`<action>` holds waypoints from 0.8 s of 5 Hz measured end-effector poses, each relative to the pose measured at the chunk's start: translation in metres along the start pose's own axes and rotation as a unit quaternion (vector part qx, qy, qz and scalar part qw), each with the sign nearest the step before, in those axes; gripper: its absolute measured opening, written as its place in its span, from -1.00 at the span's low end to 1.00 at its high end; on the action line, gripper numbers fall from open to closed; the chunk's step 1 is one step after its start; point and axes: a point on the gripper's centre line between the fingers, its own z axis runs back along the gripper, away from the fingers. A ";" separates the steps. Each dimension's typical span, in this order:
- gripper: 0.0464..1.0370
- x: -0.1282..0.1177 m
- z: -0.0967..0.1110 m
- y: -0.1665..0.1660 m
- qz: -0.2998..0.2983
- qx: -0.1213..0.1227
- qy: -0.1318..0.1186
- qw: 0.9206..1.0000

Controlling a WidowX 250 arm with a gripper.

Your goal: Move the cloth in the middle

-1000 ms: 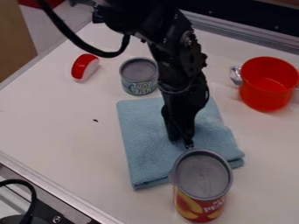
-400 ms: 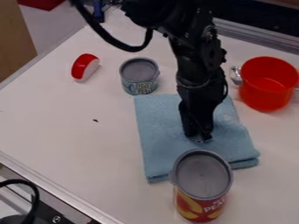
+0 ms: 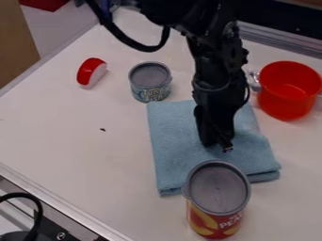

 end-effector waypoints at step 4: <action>0.93 -0.002 0.065 0.029 0.120 0.008 -0.039 0.992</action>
